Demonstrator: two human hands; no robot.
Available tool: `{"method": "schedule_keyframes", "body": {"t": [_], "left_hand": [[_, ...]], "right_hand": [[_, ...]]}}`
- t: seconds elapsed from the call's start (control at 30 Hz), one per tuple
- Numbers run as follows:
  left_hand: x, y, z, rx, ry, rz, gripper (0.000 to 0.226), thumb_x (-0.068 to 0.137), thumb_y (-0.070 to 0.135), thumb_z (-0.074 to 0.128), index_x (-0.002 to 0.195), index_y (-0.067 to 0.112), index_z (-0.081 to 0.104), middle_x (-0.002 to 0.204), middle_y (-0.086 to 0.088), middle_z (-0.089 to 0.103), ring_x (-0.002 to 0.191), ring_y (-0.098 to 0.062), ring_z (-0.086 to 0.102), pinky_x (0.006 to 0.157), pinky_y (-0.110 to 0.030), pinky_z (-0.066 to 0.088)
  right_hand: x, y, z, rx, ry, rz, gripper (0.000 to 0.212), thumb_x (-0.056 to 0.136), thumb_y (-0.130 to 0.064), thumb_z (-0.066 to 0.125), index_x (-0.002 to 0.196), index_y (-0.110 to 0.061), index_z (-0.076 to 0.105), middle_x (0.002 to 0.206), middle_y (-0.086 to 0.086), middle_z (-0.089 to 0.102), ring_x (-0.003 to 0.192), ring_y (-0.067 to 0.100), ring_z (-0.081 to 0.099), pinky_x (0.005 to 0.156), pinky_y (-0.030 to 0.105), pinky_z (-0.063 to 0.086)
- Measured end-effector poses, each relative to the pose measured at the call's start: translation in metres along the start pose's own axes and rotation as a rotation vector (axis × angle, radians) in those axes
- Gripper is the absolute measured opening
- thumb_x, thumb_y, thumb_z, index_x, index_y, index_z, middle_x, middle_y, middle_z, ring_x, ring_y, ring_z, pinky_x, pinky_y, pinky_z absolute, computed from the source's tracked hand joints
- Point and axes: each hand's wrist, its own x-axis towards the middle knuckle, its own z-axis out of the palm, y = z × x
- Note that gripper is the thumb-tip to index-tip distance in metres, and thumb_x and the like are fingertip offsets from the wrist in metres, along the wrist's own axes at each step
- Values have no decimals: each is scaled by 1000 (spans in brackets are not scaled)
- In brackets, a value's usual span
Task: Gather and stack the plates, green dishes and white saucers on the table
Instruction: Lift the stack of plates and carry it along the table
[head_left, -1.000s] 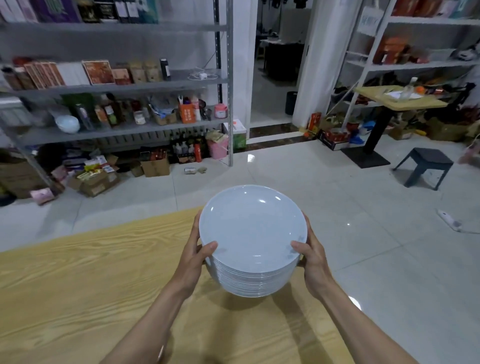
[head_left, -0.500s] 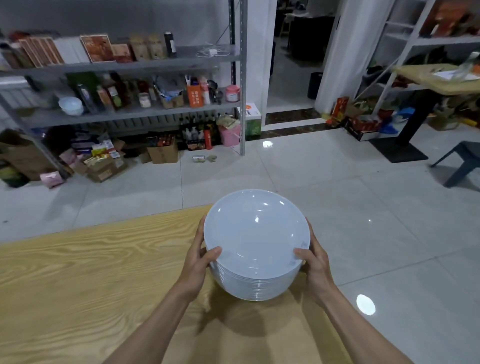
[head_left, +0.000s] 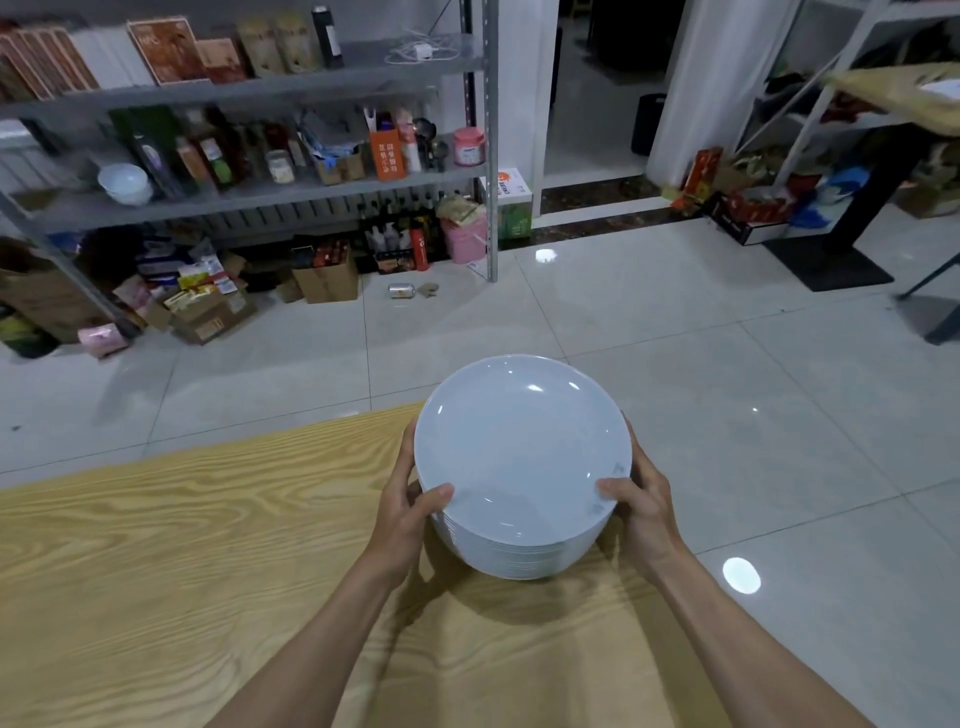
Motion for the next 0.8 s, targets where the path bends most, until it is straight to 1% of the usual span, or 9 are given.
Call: {"method": "schedule_keyframes", "body": {"t": [0.1,0.2,0.27,0.4,0.47,0.57,0.67,0.73,0.8], "left_hand": [[12,-2,1,6,-14,23,88,72,35,71,152,31,33,147,12,46,129,-12,52,94,-27,51],[27,-3,1,19,-28,30,84,75,34,69,151,37,33,145,13,48,129,-9,51,93,-21,49],[34,-3,2,19,-30,28,82,75,33,68,149,41,33,145,15,48,130,-9,50,93,-20,48],[41,-7,3,6,-32,32,82,75,33,68,149,40,34,145,13,48,130,-10,50,94,-22,49],[43,-9,2,-3,-21,21,83,74,34,69,149,40,33,146,12,47,131,-11,49,94,-22,49],[42,-11,3,-14,-20,8,83,74,34,69,149,42,33,145,15,48,130,-8,50,93,-21,49],[40,-8,3,-24,-22,-30,86,72,37,70,149,45,32,142,22,50,125,-2,53,90,-21,51],[37,-5,2,-26,-23,-57,84,72,37,70,147,50,33,139,27,50,122,3,54,91,-24,51],[34,-4,3,-34,-16,-82,80,76,33,70,145,52,35,137,30,52,118,6,55,93,-28,50]], "right_hand": [[13,2,0,15,2,-1,75,60,-21,66,134,-30,60,127,4,67,117,26,61,87,37,53],[26,2,0,31,6,1,77,58,-22,67,134,-30,60,127,6,67,117,26,61,91,42,52],[32,2,1,42,11,11,77,58,-21,66,134,-29,60,126,7,67,115,27,61,92,44,51],[38,4,1,61,33,41,74,55,-22,66,129,-27,63,118,4,70,107,22,64,82,34,55],[40,5,1,68,40,57,74,55,-22,66,128,-26,64,117,4,70,105,21,65,80,32,56],[41,6,1,81,57,94,73,56,-22,67,128,-27,64,119,6,70,106,22,65,80,33,56],[41,5,2,89,75,130,72,55,-23,68,127,-28,65,120,6,70,108,25,65,84,38,54],[40,4,4,97,98,161,71,52,-23,68,123,-29,67,117,6,71,105,26,65,84,40,53],[38,1,7,105,120,197,70,51,-23,67,121,-30,68,115,5,72,102,26,65,81,39,52]]}}
